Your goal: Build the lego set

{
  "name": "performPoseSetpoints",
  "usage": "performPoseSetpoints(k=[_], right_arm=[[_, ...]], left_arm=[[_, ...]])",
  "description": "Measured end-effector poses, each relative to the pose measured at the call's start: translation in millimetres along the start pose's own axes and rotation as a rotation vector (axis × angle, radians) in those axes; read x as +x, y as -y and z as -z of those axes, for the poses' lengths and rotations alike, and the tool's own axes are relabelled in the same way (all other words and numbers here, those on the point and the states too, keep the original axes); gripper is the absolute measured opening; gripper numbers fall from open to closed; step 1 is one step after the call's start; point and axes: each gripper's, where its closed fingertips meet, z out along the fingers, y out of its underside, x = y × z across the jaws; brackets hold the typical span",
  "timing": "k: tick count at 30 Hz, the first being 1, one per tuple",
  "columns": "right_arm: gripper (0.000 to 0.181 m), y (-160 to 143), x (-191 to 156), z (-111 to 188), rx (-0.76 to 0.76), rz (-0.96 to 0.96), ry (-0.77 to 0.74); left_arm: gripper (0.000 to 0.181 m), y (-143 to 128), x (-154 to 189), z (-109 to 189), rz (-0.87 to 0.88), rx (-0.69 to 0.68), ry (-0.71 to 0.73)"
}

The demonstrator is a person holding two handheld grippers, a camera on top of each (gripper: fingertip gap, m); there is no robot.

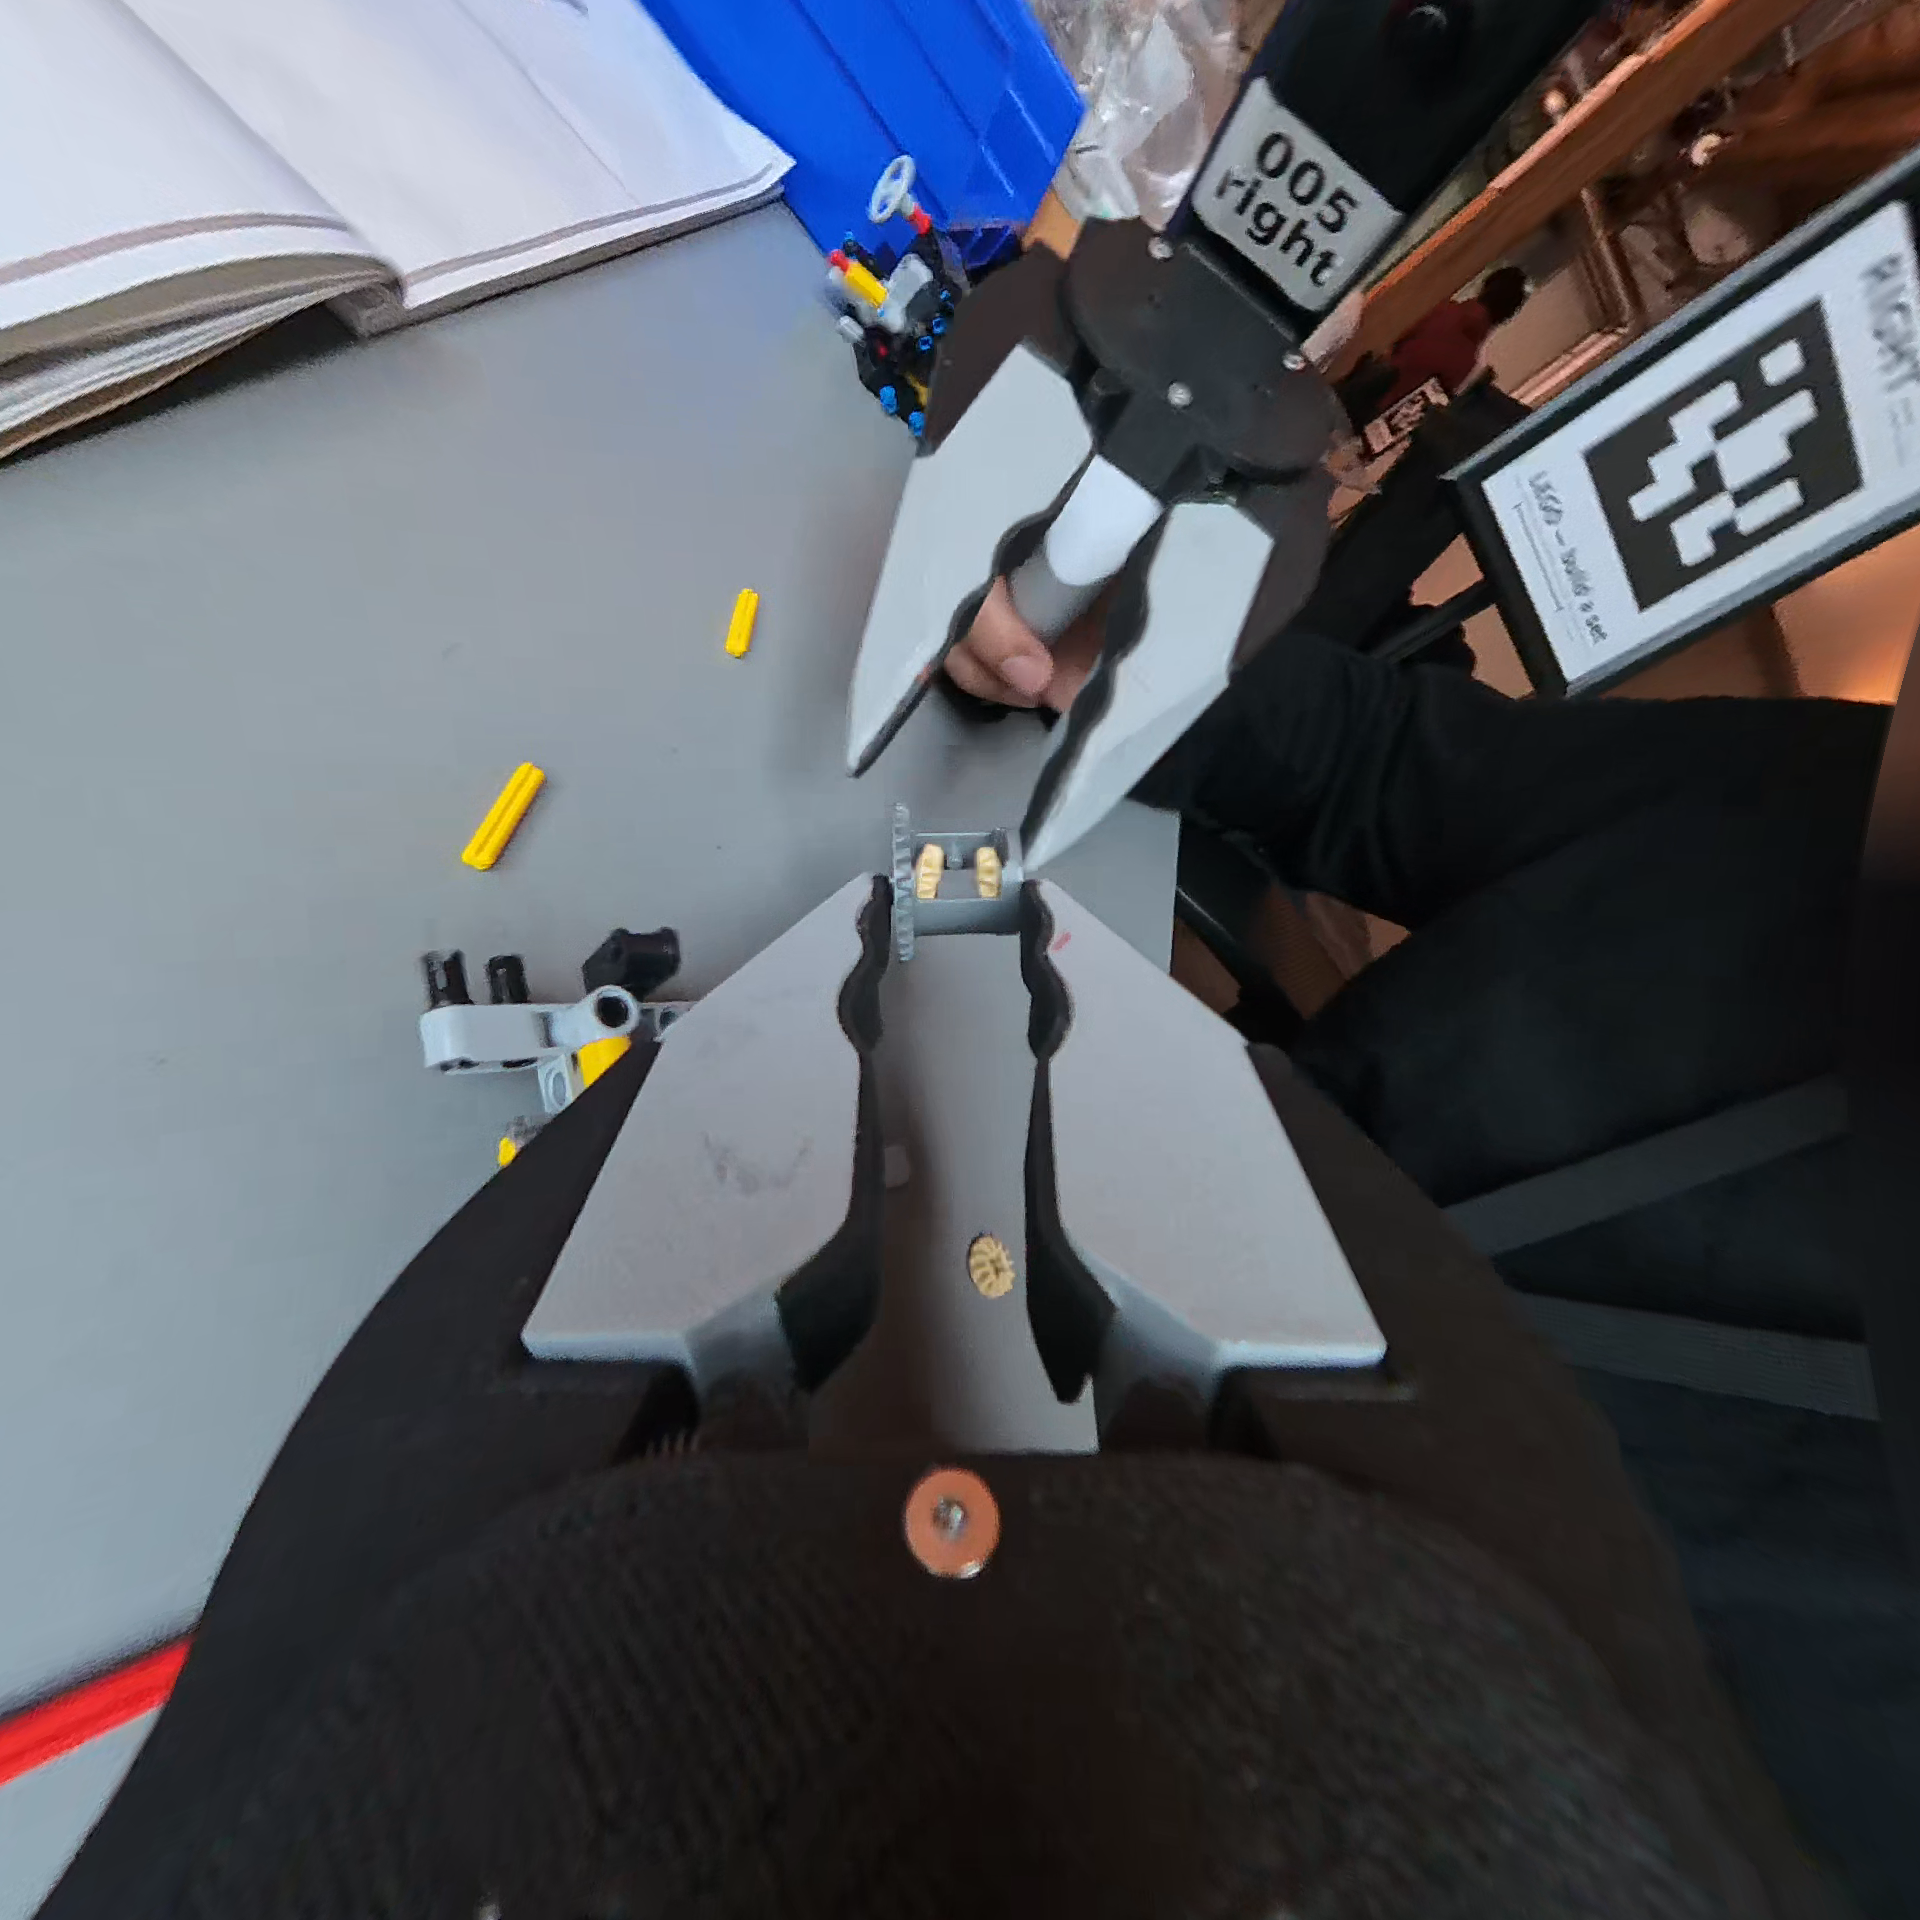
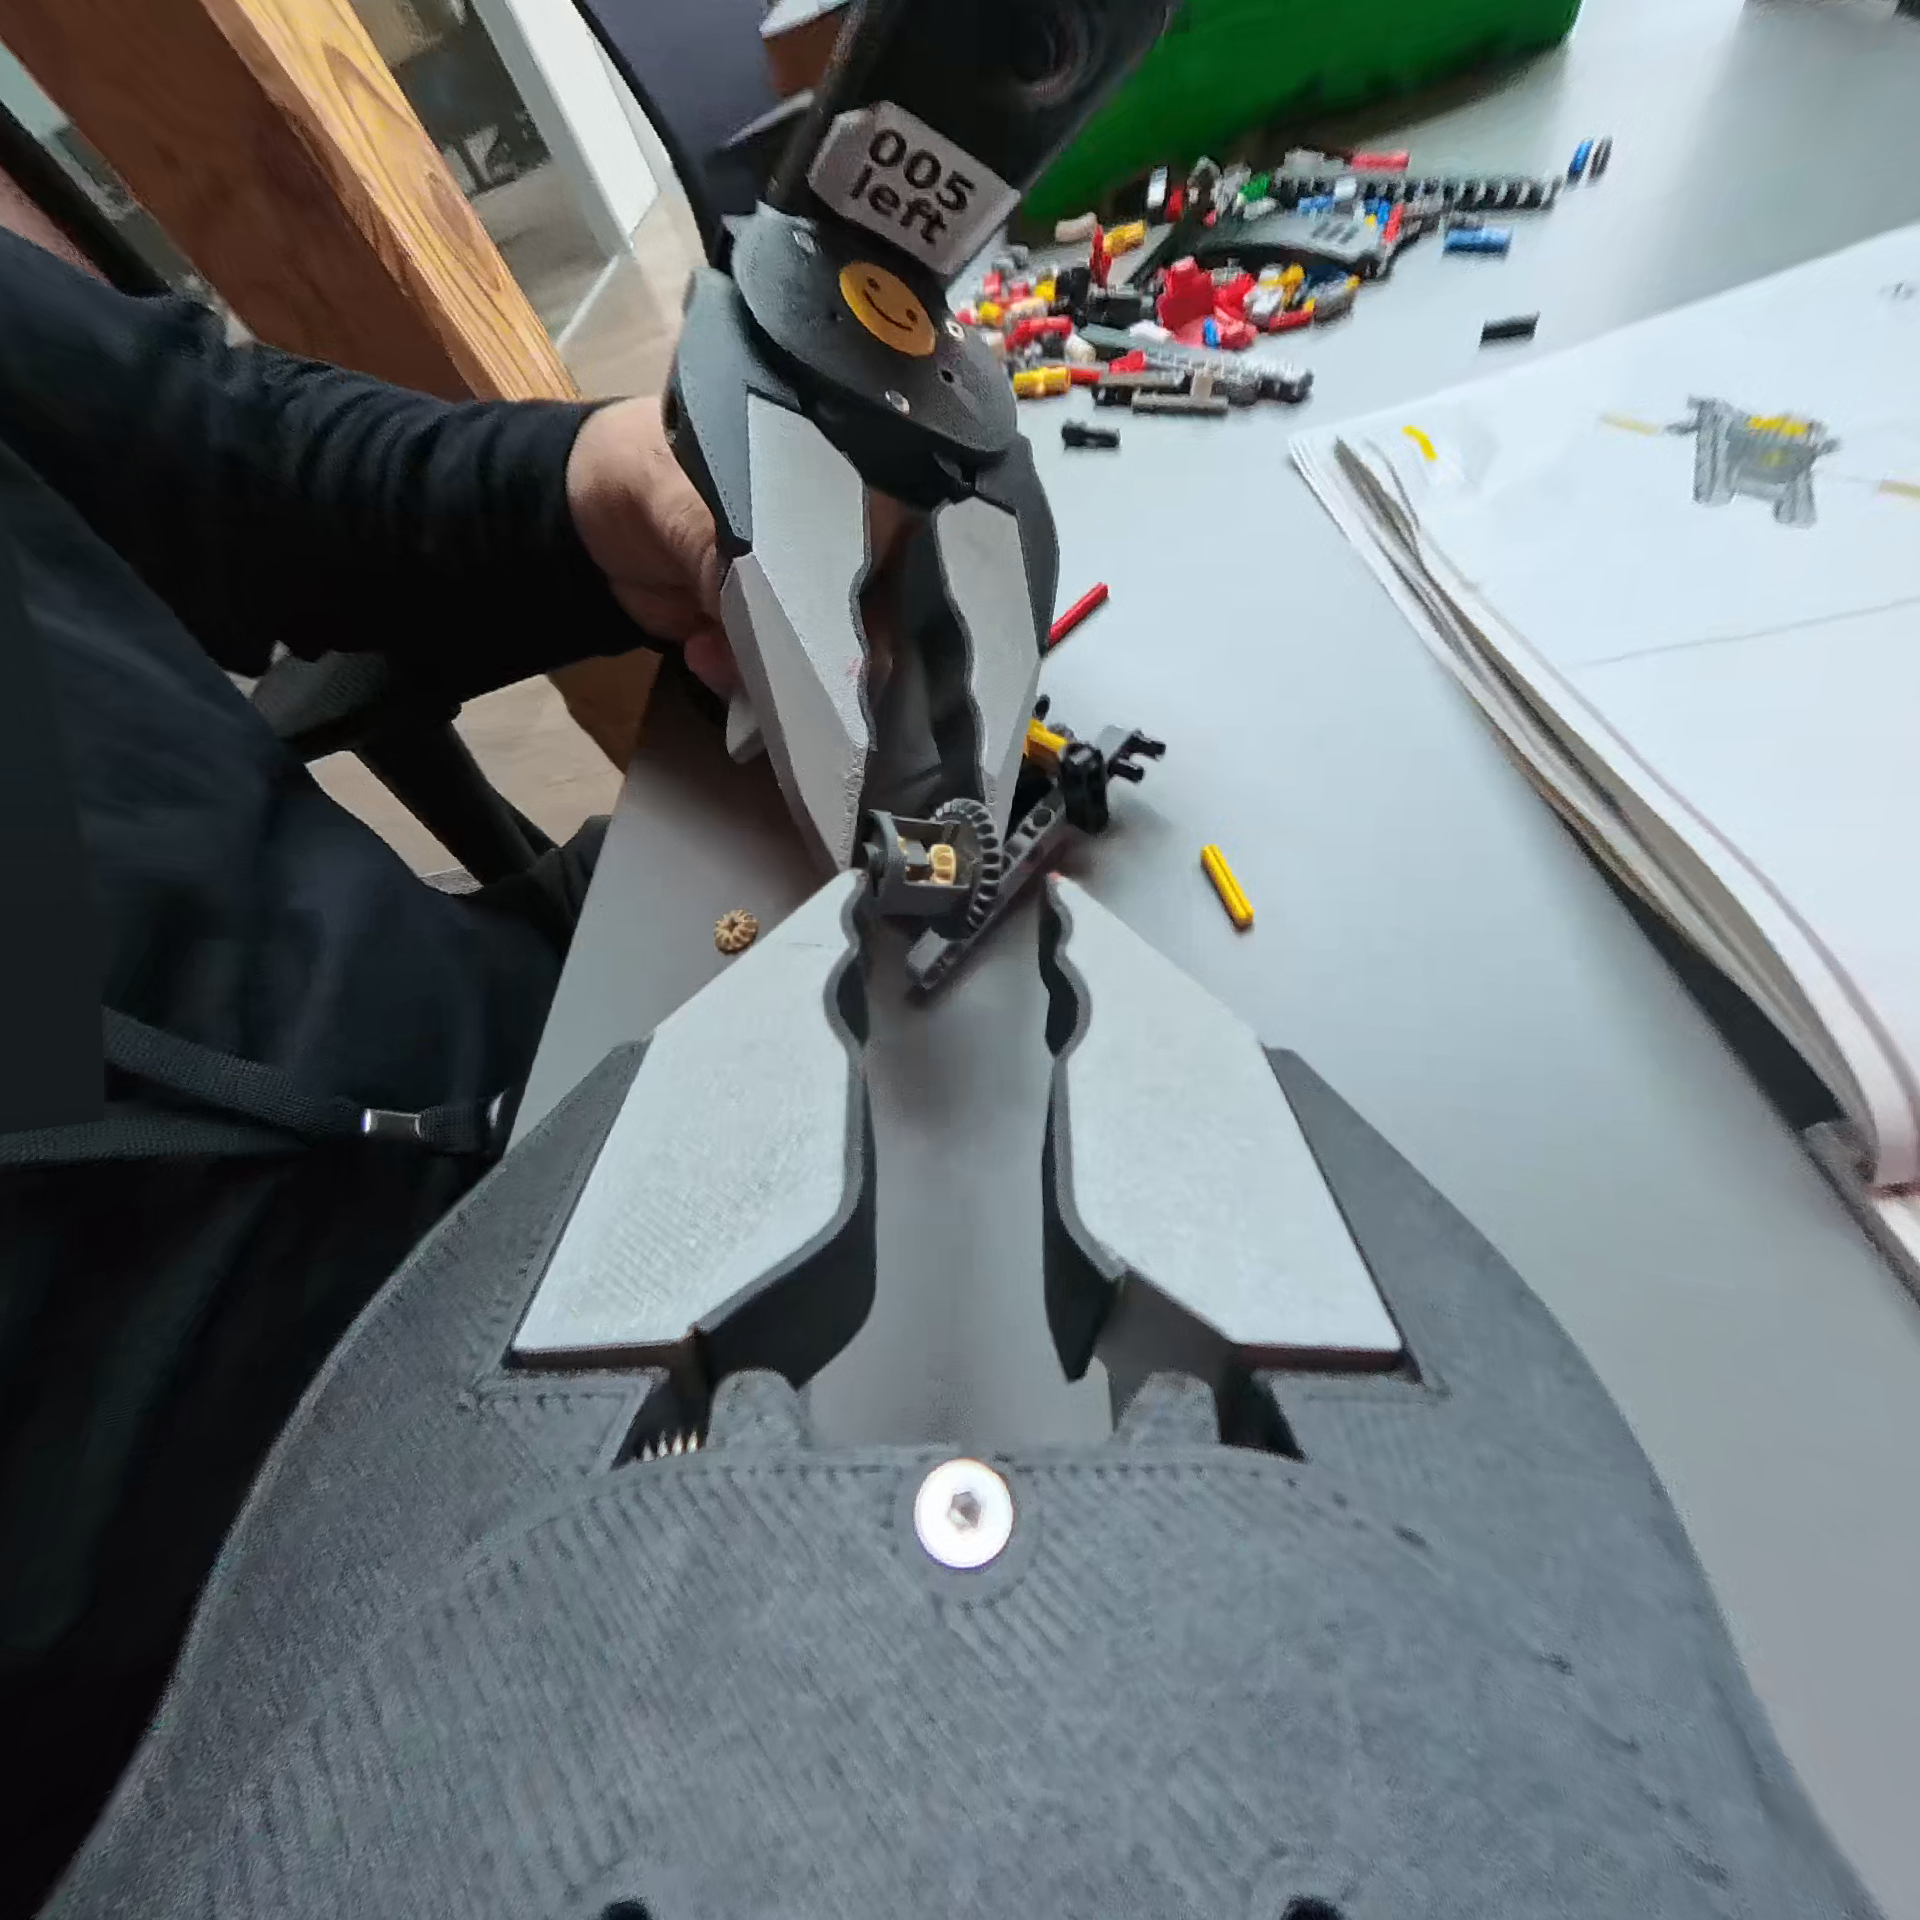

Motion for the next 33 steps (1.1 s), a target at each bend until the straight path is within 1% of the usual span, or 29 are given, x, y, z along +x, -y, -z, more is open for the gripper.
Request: performPoseSetpoints(k=[1, 2, 5, 6, 7, 8, 11, 12, 14, 15, 16, 18, 19, 20, 21, 22, 23, 24, 25, 26, 28, 30, 33], right_arm=[[0.027, -2, 0, -2, -0.016, -0.030, 0.017], [0.020, -2, -1, -2, -0.016, -0.066, 0.053], [0.017, 7, 3, 3, 0.054, -0.190, 0.110], [0.017, 10, 7, 7, 0.084, -0.219, 0.111], [0.021, 14, 9, 11, 0.112, -0.227, 0.110], [0.029, 17, 10, 15, 0.134, -0.223, 0.112], [0.031, 19, 13, 20, 0.142, -0.197, 0.077], [0.034, 21, 10, 21, 0.145, -0.165, 0.074], [0.042, 30, -7, 22, 0.171, -0.047, 0.110], [0.043, 34, -15, 22, 0.180, 0.008, 0.108], [0.040, 35, -16, 18, 0.173, 0.038, 0.072], [0.026, 23, 3, 8, 0.083, 0.015, -0.047], [0.033, 17, 8, 7, 0.046, -0.026, -0.053], [0.032, 16, 4, 7, 0.043, -0.049, -0.007], [0.029, 20, -3, 10, 0.078, -0.044, 0.046], [0.034, 26, -9, 14, 0.118, -0.032, 0.077], [0.034, 29, -10, 16, 0.136, -0.023, 0.084], [0.023, 25, -6, 15, 0.111, -0.016, 0.056], [0.023, 17, 0, 12, 0.060, -0.011, 0.020], [0.028, 14, 2, 11, 0.038, -0.008, 0.005], [0.034, 17, -6, 12, 0.063, 0.022, 0.036], [0.039, 20, -13, 15, 0.074, 0.045, 0.073], [0.041, 15, -8, 18, 0.047, 0.108, 0.020]], left_arm=[[0.022, 0, -3, -1, 0.018, -0.005, 0.014], [0.022, 0, -4, 0, 0.027, -0.002, 0.012], [0.022, 7, -2, 1, 0.078, 0.045, -0.021], [0.022, 10, -2, 3, 0.100, 0.066, -0.035], [0.022, 13, -2, 4, 0.112, 0.091, -0.050], [0.022, 16, -2, 6, 0.121, 0.113, -0.056], [0.022, 23, 4, 9, 0.194, 0.158, -0.134], [0.022, 24, 5, 9, 0.222, 0.173, -0.158], [0.022, 23, 3, 9, 0.243, 0.177, -0.166], [0.022, 23, 4, 9, 0.235, 0.173, -0.161], [0.022, 22, 5, 8, 0.217, 0.168, -0.156], [0.022, 20, 9, 4, 0.152, 0.143, -0.128], [0.022, 15, 3, 2, 0.109, 0.116, -0.061], [0.022, 15, 5, 1, 0.075, 0.110, -0.059], [0.022, 15, 10, 1, 0.061, 0.110, -0.083], [0.022, 16, 11, 0, 0.046, 0.111, -0.076], [0.022, 14, 9, 0, 0.014, 0.101, -0.049], [0.022, 13, 9, -1, -0.026, 0.092, -0.033], [0.022, 12, 9, -2, -0.055, 0.083, -0.008], [0.022, 9, 6, -3, -0.088, 0.060, 0.023], [0.022, 7, 4, -4, -0.164, 0.039, 0.070], [0.022, 8, -2, -1, -0.327, 0.022, 0.184], [0.022, 11, -5, 5, -0.632, 0.007, 0.332]])
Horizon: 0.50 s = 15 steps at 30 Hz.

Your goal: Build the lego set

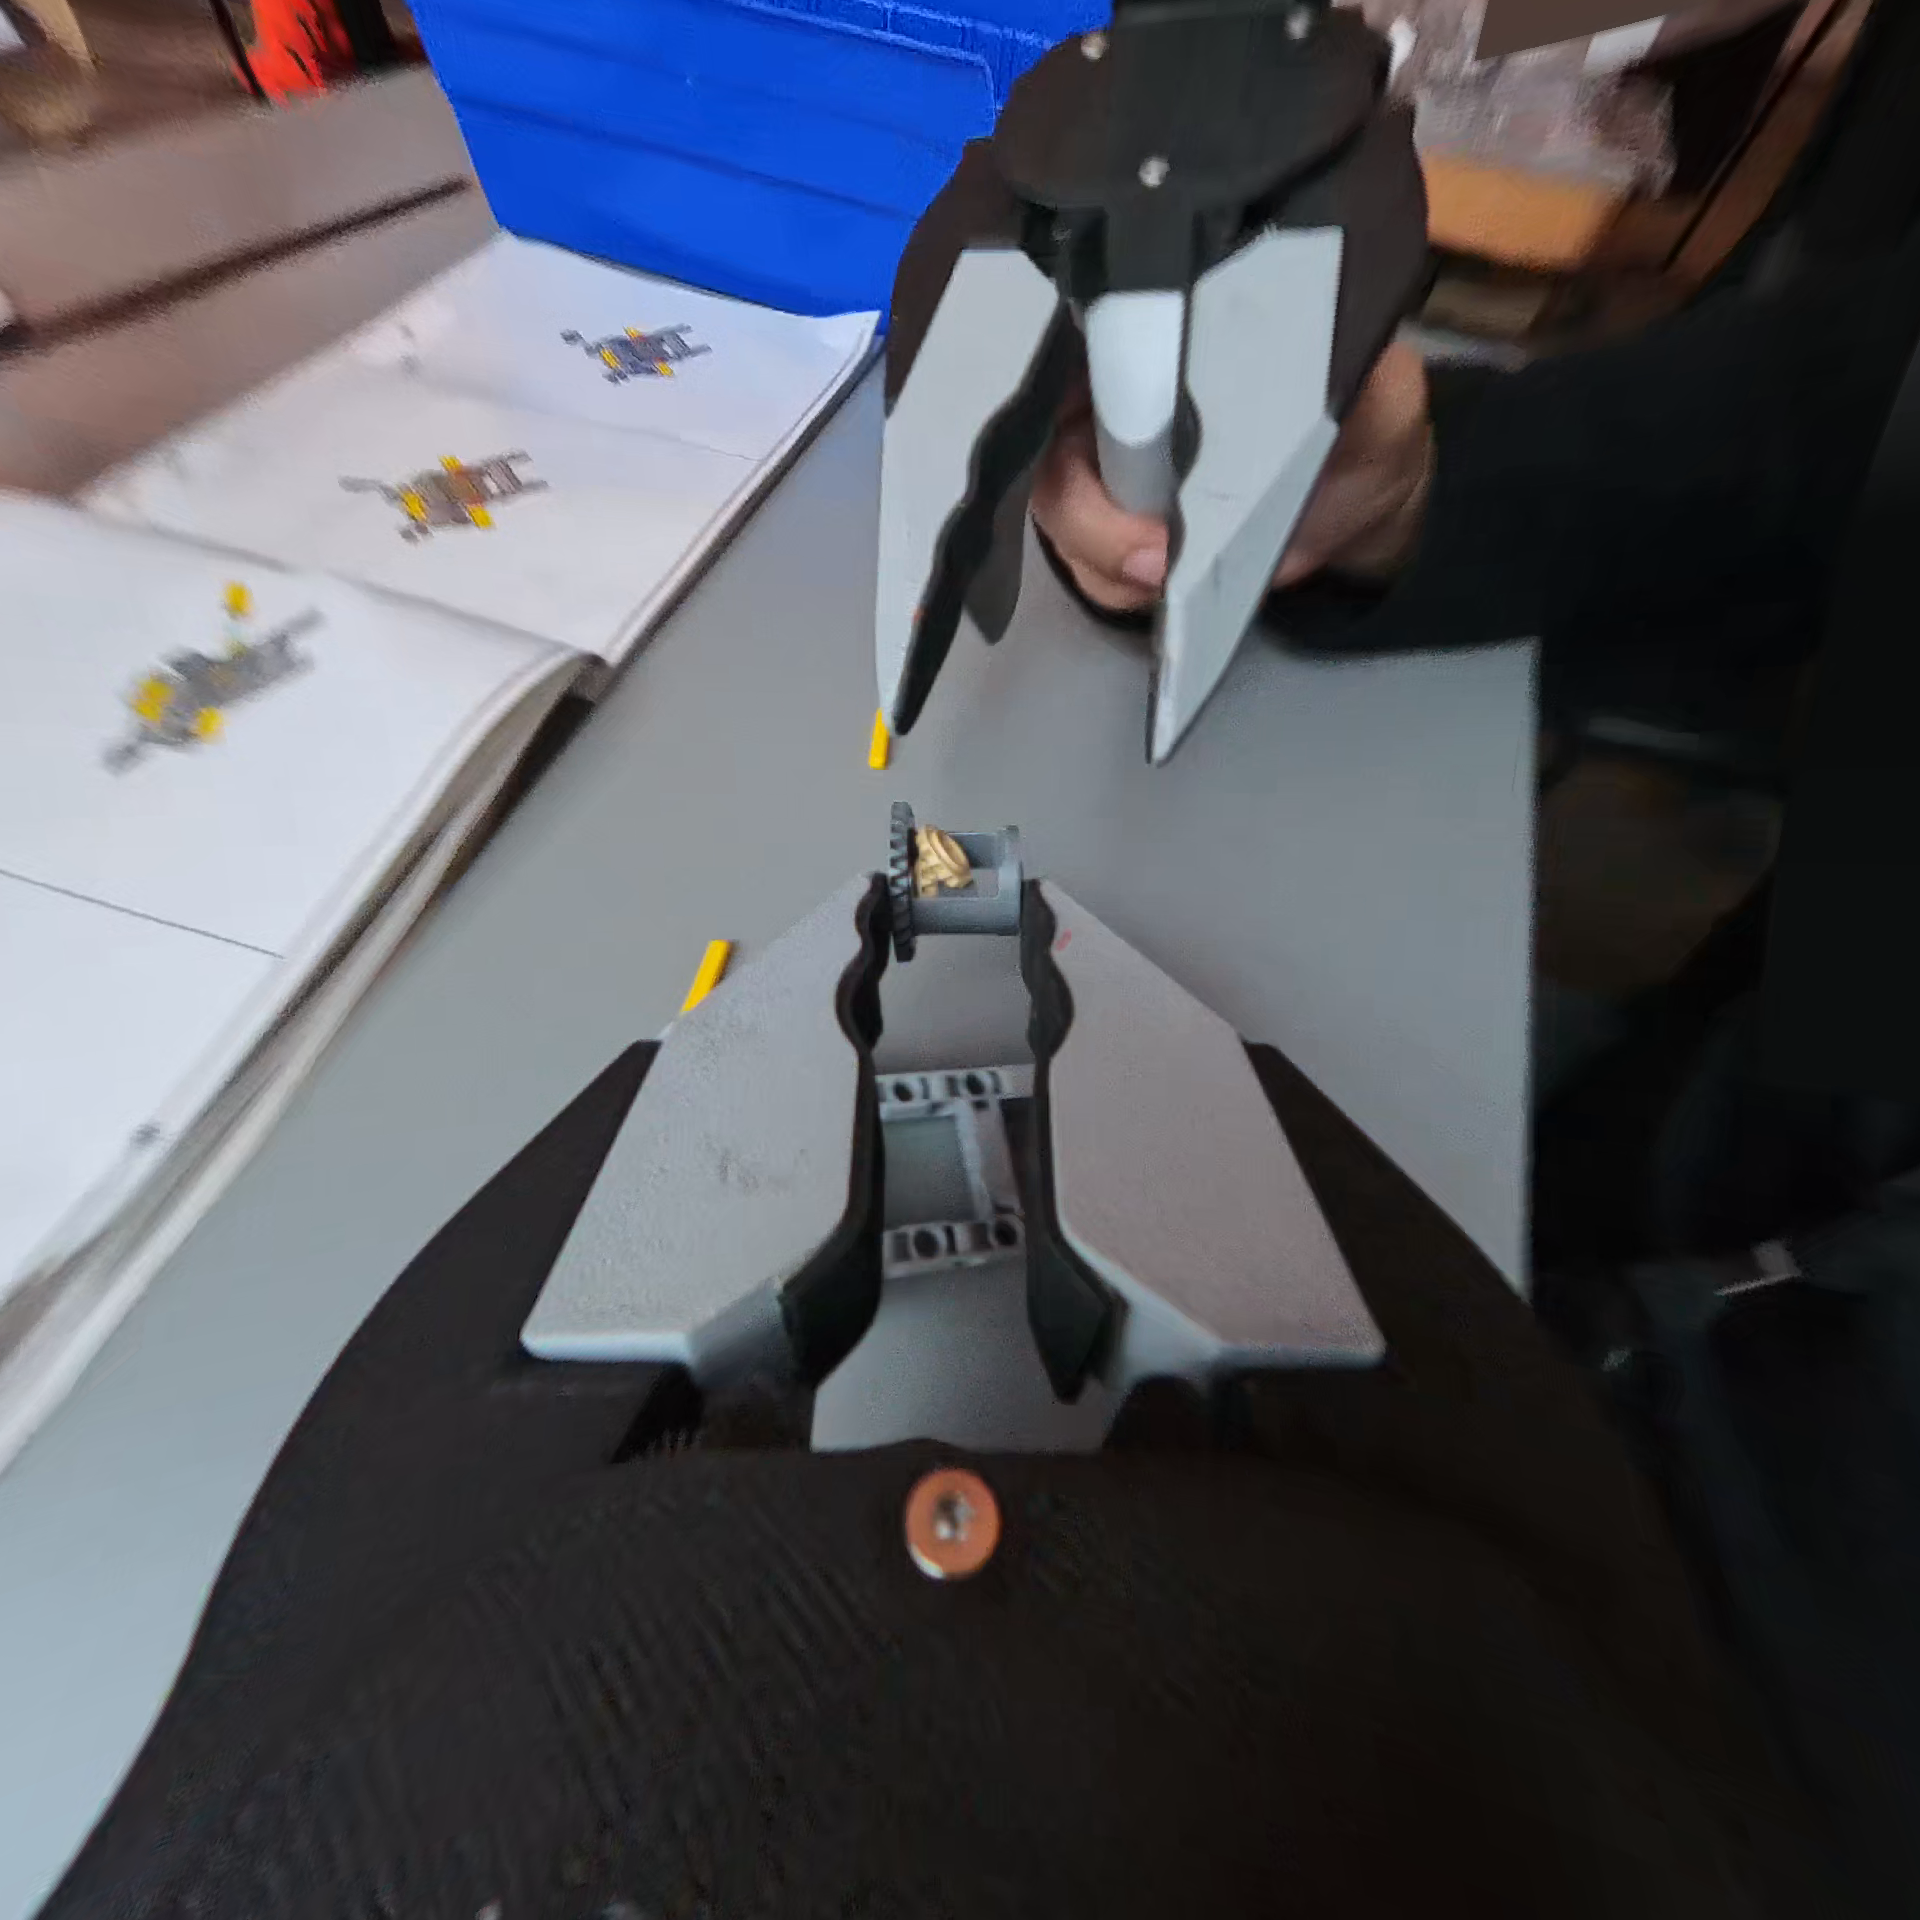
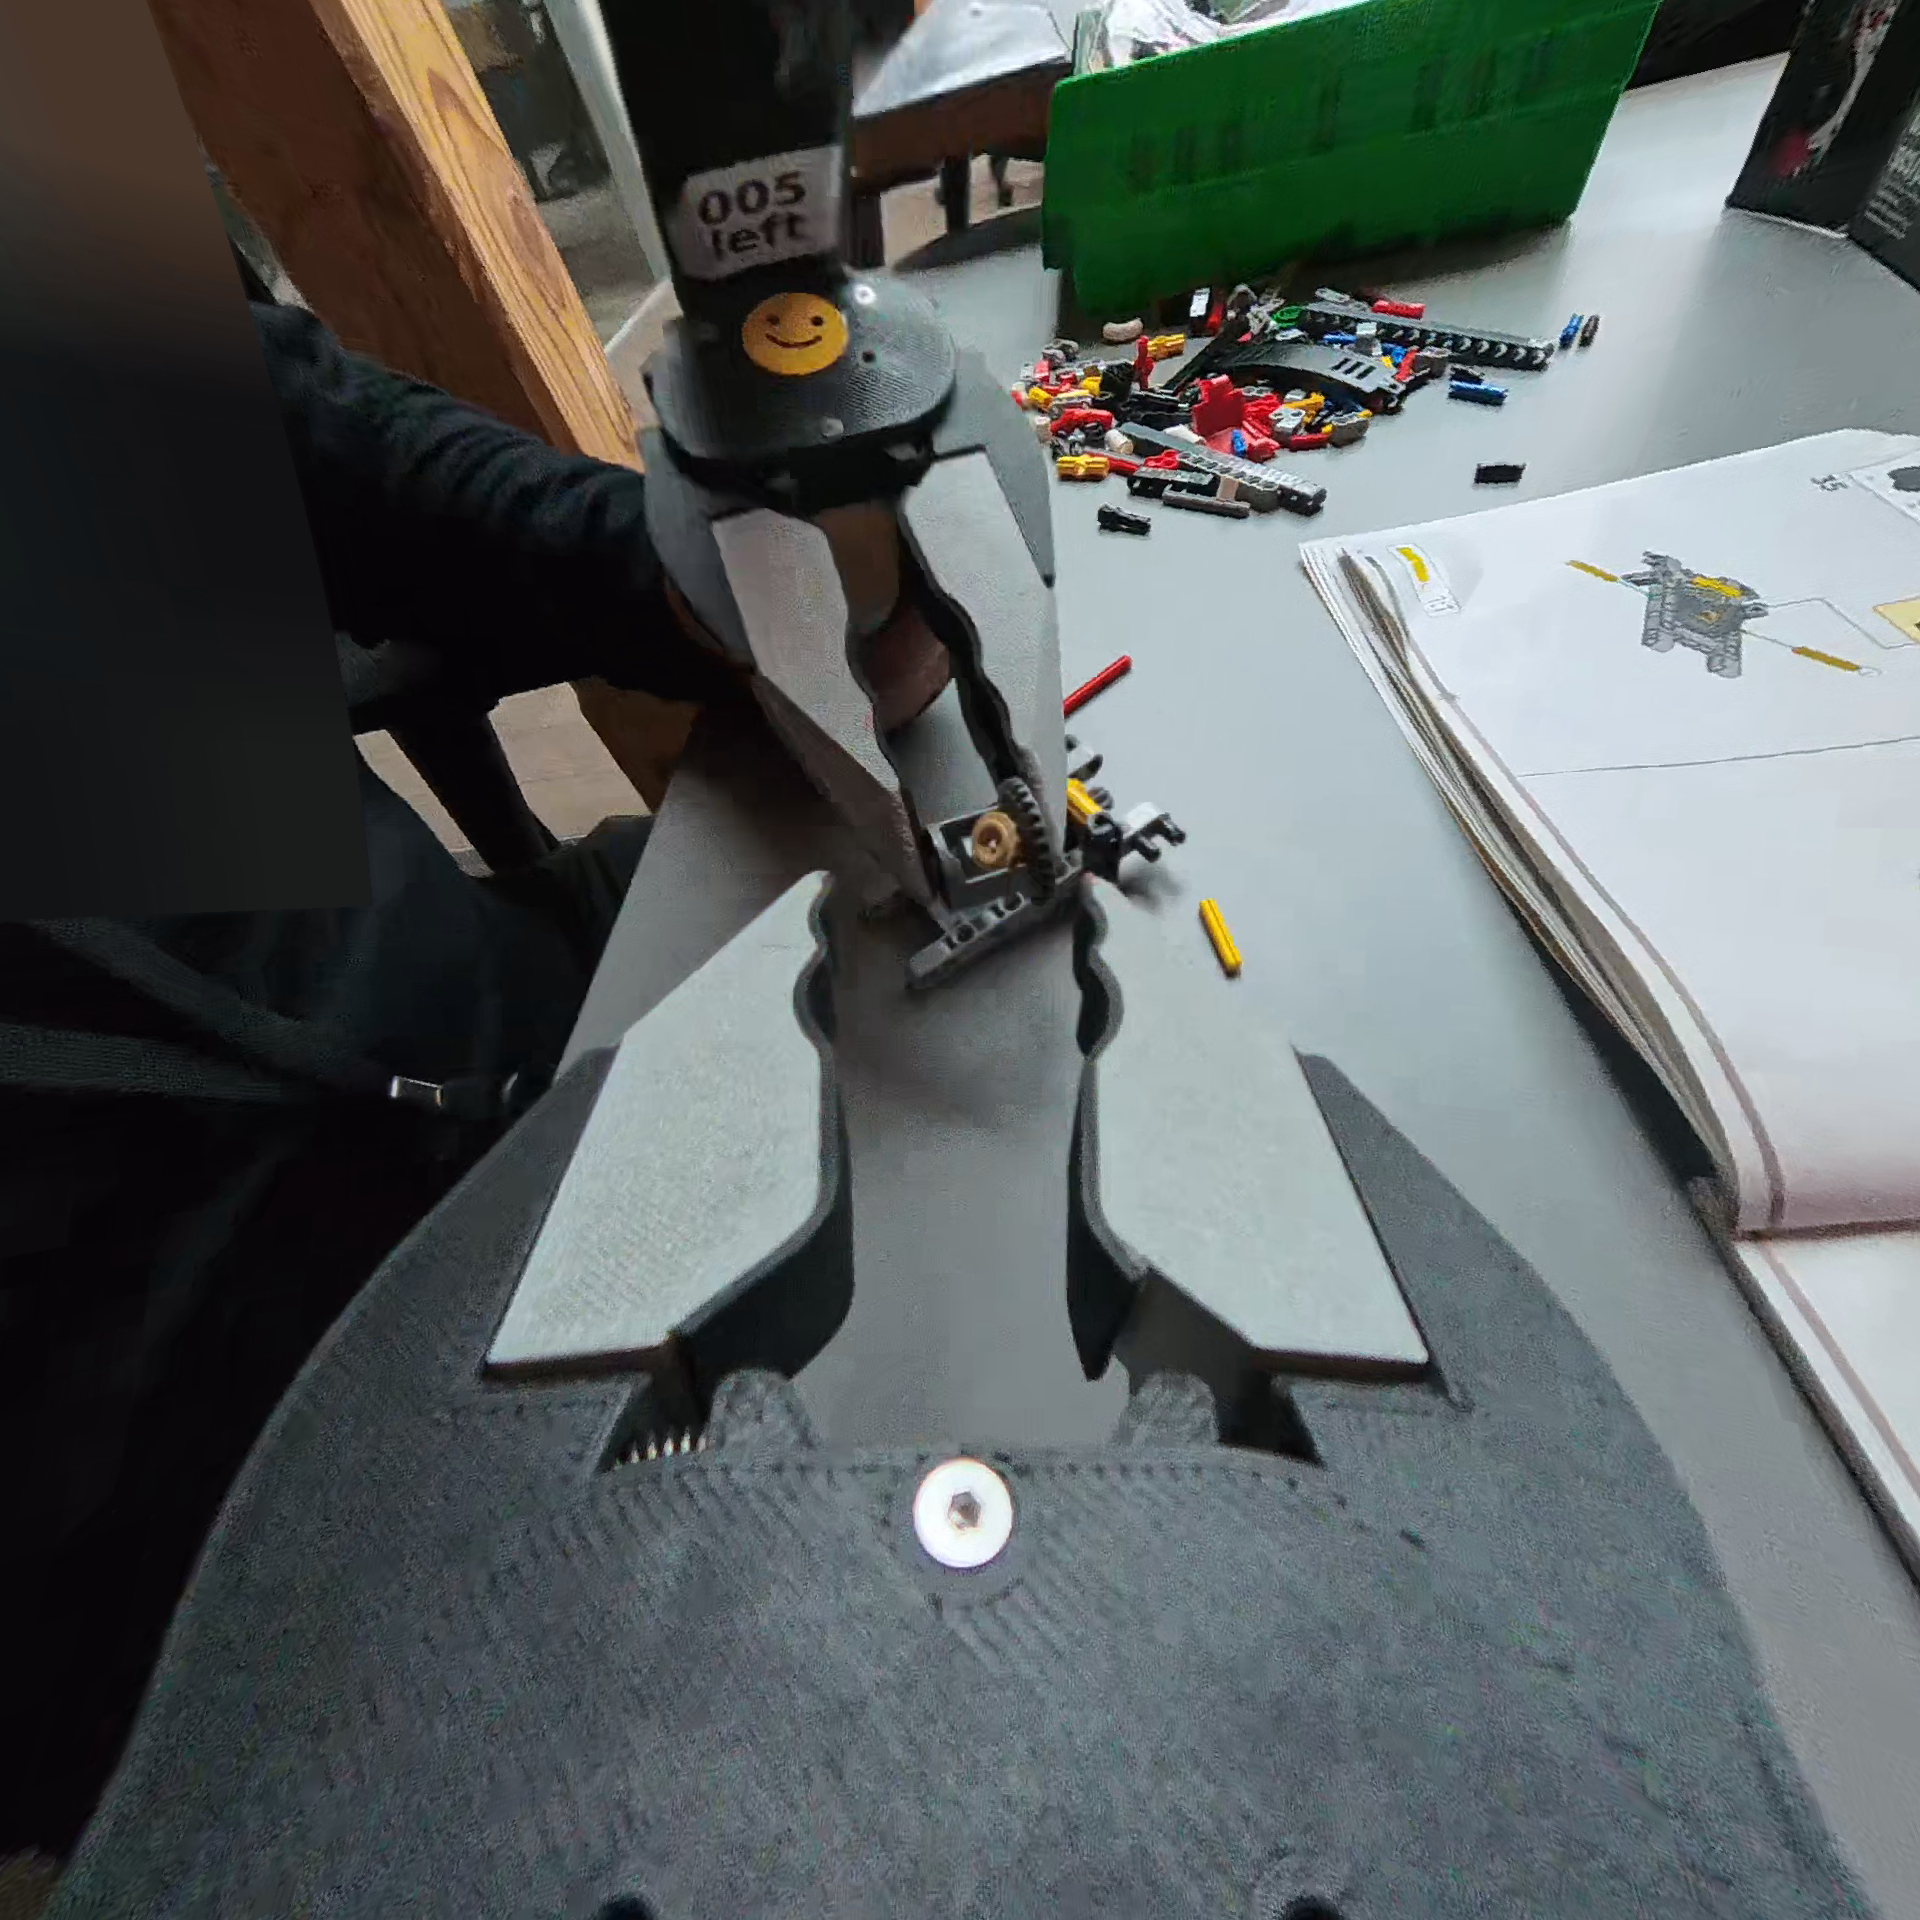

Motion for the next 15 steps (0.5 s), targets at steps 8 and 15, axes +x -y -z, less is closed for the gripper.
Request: performPoseSetpoints(k=[8, 15], right_arm=[[0.022, -22, 18, -9, -0.154, 0.168, -0.215], [0.024, -25, 20, -15, -0.173, 0.183, -0.255]], left_arm=[[0.022, -25, -27, -1, -0.382, -0.219, 0.287], [0.022, -25, -19, -10, -0.726, -0.305, 0.376]])
